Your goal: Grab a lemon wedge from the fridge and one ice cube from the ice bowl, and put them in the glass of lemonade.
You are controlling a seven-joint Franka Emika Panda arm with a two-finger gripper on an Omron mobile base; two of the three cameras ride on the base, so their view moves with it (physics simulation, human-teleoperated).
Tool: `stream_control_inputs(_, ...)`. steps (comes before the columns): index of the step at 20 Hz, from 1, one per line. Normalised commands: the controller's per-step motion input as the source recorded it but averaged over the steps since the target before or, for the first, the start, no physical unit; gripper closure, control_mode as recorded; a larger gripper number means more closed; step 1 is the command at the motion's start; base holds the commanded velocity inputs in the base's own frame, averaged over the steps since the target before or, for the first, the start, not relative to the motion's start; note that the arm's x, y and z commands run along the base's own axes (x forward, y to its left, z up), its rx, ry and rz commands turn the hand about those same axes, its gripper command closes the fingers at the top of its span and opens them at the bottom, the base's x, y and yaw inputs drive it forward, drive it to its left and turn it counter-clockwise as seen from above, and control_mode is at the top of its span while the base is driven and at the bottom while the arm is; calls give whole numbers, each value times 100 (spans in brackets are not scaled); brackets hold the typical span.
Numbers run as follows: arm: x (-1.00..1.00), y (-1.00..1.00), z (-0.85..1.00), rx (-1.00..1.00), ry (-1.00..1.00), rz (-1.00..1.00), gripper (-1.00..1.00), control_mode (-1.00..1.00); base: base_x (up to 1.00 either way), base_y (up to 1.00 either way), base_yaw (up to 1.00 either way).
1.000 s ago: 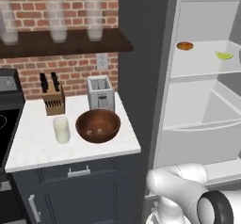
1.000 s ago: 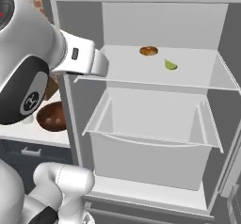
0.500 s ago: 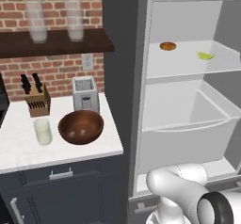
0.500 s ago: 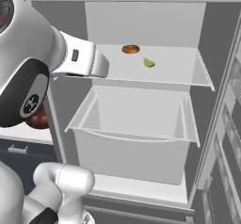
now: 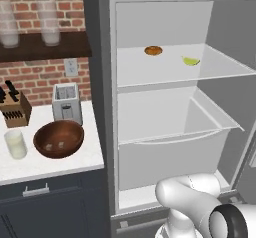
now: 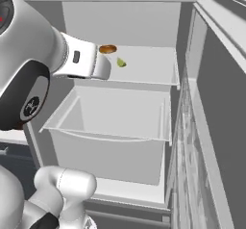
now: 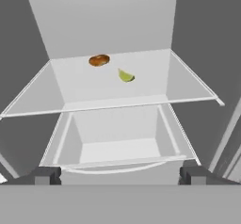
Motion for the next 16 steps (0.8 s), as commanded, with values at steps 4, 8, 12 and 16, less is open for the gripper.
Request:
stream_control_inputs(4,0,0,0,0,0,0,-100,100,12,-15,3)
stream_control_inputs(8,0,0,0,0,0,0,-100,100,29,0,6)
stream_control_inputs(12,0,0,0,0,0,0,-100,100,37,0,8)
stream_control_inputs(16,2,0,0,0,0,1,-100,-100,20,0,5)
